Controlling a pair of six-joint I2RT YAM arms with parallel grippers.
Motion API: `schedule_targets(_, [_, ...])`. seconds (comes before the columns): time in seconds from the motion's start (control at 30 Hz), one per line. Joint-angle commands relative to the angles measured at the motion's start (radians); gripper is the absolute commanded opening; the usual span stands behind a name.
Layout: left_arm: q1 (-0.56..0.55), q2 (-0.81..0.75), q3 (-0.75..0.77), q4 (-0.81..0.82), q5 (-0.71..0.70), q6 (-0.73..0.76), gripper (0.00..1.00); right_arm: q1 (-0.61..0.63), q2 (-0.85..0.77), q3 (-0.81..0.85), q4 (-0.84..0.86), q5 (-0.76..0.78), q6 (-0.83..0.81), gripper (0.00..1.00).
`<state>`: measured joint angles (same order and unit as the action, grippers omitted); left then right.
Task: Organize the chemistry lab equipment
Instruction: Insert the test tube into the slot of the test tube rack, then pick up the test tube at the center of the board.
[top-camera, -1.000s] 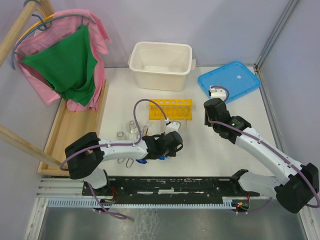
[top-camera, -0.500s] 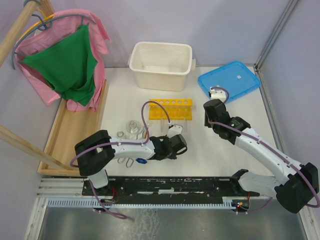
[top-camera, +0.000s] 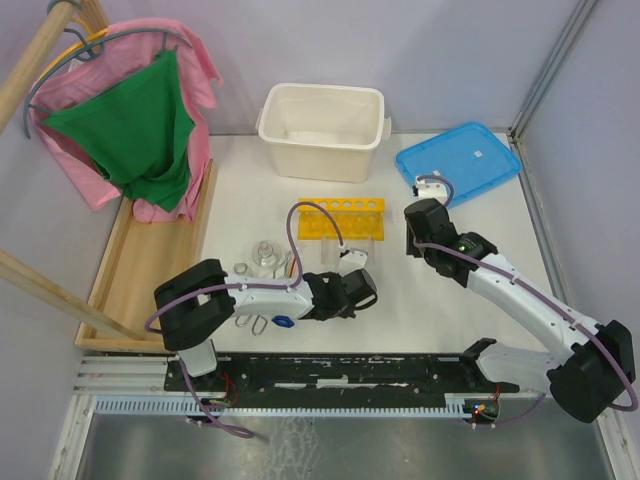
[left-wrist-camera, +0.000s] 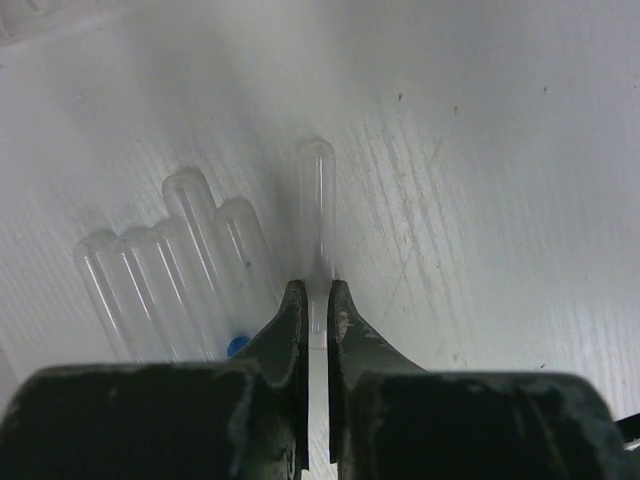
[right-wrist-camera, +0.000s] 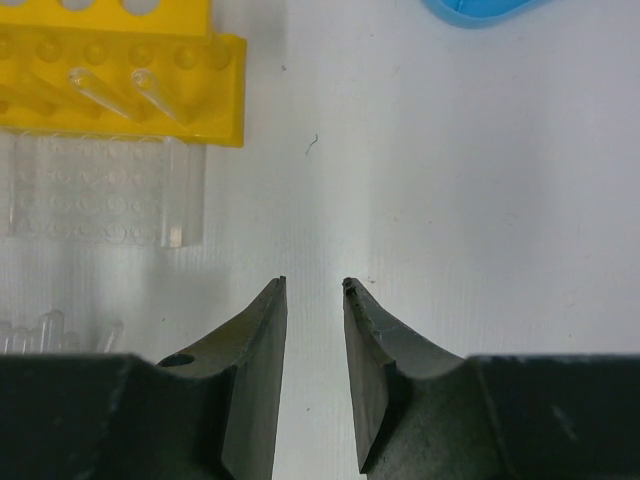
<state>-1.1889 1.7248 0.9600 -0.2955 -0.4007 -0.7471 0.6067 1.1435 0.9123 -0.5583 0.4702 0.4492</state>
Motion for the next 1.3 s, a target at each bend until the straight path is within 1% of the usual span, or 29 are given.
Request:
schedule_targets(0.0, [-0.031,-0.043,0.019,0.034,-0.032,0.035,0.03,0.001,0.002,0.070,-0.022,-0.076,0.013,0.38])
schedule_targets(0.2, [-0.133,-0.190,0.003,0.092,-0.198,0.136,0.03,0.000,-0.025,0.159,-0.060,-0.294,0.005,0.39])
schedule_targets(0.4, [-0.209,-0.395,-0.115,0.215,-0.330,0.209,0.03,0.000,-0.005,0.244,-0.096,-0.578,-0.001,0.42])
schedule_targets(0.47, [-0.230,-0.459,-0.163,0.256,-0.370,0.237,0.03,-0.001,0.007,0.257,-0.092,-0.672,0.003,0.43])
schedule_targets(0.53, [-0.250,-0.511,-0.202,0.280,-0.411,0.262,0.03,0.000,0.013,0.263,-0.070,-0.798,0.007,0.44])
schedule_targets(0.63, [-0.270,-0.568,-0.235,0.286,-0.459,0.283,0.03,0.000,0.030,0.262,-0.037,-0.973,0.015,0.49])
schedule_targets(0.7, [-0.282,-0.593,-0.244,0.289,-0.477,0.292,0.03,0.001,0.049,0.261,-0.028,-1.049,0.018,0.51])
schedule_targets(0.9, [-0.300,-0.617,-0.238,0.296,-0.506,0.308,0.03,0.006,0.069,0.229,0.002,-1.076,0.028,0.51])
schedule_targets(1.27, [-0.314,-0.618,-0.224,0.310,-0.520,0.328,0.03,0.021,0.115,0.223,0.035,-1.111,0.037,0.47])
